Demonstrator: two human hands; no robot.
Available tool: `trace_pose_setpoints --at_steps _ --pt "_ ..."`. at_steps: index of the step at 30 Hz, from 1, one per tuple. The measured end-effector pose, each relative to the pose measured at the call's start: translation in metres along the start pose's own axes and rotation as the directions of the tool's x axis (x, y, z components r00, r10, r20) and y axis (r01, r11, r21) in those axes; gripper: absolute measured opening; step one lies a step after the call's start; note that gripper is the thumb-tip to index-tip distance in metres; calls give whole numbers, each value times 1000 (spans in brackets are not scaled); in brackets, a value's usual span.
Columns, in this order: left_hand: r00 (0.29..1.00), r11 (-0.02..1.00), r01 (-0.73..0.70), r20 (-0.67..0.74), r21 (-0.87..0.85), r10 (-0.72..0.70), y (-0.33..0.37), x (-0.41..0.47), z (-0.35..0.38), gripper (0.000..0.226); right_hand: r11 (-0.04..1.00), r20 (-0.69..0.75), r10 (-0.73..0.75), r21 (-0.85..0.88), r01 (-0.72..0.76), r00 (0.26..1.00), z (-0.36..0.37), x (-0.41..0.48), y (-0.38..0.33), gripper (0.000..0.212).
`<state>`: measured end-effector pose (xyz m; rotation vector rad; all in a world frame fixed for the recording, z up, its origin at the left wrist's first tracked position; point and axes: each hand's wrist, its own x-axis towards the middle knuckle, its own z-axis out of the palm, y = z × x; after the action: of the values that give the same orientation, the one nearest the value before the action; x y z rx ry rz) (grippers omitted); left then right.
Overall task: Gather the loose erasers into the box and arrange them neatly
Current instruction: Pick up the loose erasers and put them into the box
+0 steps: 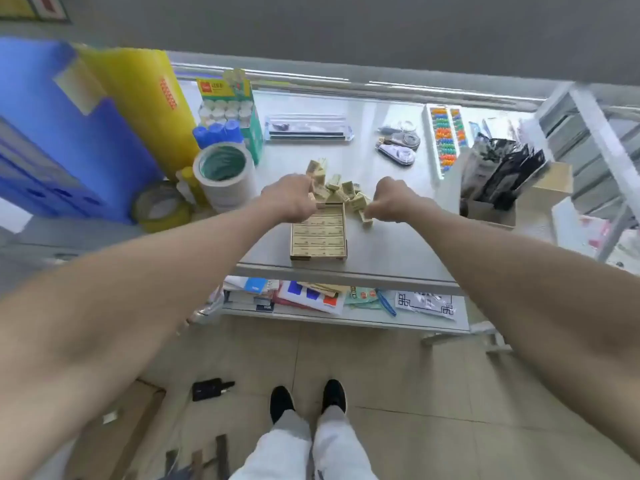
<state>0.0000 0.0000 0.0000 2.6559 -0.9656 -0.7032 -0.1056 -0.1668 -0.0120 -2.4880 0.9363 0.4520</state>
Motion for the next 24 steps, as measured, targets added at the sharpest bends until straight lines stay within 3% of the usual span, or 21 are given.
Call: trace_pose_setpoints --at_steps 4,10,16,24 --pt "997 998 69 -41 -13 -70 -8 -2 2 40 999 49 -4 52 1 999 11 2 -8 30" --pt "994 996 90 -59 -18 -91 -15 -4 16 33 1000 -26 18 2 -18 999 14 0 2 25" --pt "992 994 107 -66 18 -106 -21 -8 16 50 993 -15 47 114 -45 999 4 -6 15 24" --pt "992 987 107 -86 119 -97 -30 -21 9 49 933 86 -133 346 95 987 -2 -16 -14 25"
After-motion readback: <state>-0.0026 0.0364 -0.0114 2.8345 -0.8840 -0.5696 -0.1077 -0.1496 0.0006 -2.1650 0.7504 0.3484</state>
